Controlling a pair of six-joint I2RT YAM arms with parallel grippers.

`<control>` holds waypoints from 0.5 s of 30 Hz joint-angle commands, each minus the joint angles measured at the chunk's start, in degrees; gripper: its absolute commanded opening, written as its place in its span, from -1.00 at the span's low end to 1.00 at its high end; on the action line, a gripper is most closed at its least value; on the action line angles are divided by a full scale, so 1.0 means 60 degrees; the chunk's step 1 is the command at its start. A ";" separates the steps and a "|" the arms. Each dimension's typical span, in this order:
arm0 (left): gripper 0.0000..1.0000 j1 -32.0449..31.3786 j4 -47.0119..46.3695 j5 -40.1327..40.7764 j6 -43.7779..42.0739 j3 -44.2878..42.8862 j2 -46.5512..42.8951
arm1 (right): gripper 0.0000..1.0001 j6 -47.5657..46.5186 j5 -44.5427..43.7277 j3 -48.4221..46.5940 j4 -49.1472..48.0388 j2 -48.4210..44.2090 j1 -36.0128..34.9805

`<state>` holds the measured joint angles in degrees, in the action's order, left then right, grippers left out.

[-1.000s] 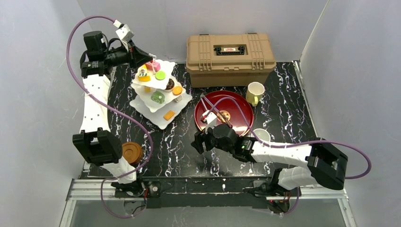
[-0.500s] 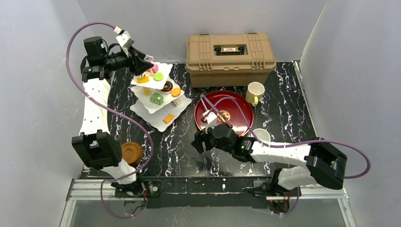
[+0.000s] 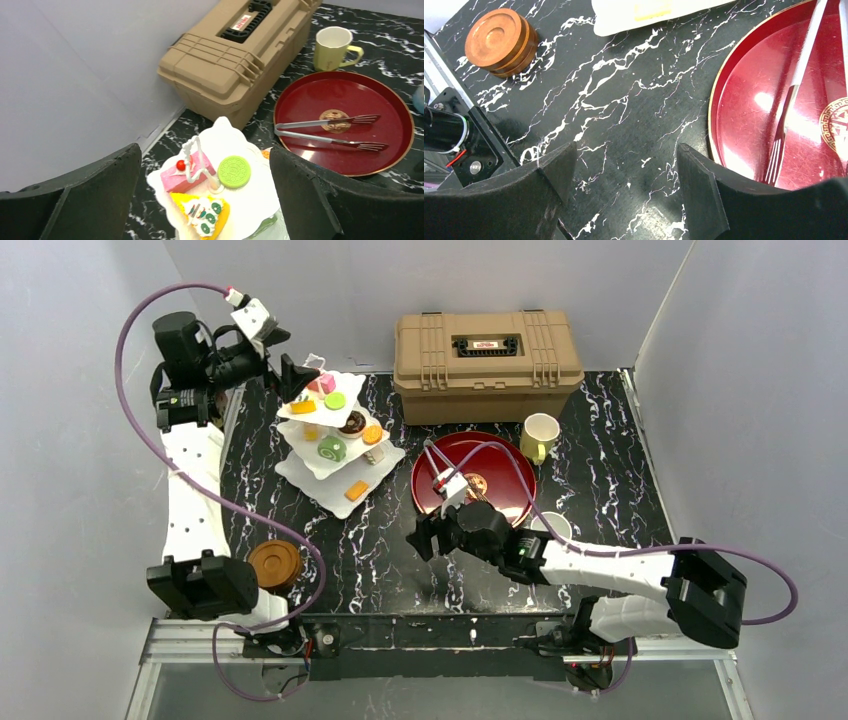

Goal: Serve the afternoon tea
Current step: Place the dessert table at the center of the board, then adjust the coaster at the center of the board.

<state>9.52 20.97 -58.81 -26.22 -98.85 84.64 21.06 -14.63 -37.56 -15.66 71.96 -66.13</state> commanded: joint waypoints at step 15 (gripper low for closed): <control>0.96 0.4121 1.0202 0.2327 -0.7646 0.1908 -0.2647 | 0.86 -0.0290 -0.0433 0.0616 0.0489 -0.1820 -0.0038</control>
<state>27.62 61.98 -49.91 -52.49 -94.48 67.11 20.64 -16.40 -33.89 -12.62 63.24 -66.13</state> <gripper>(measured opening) 0.981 0.911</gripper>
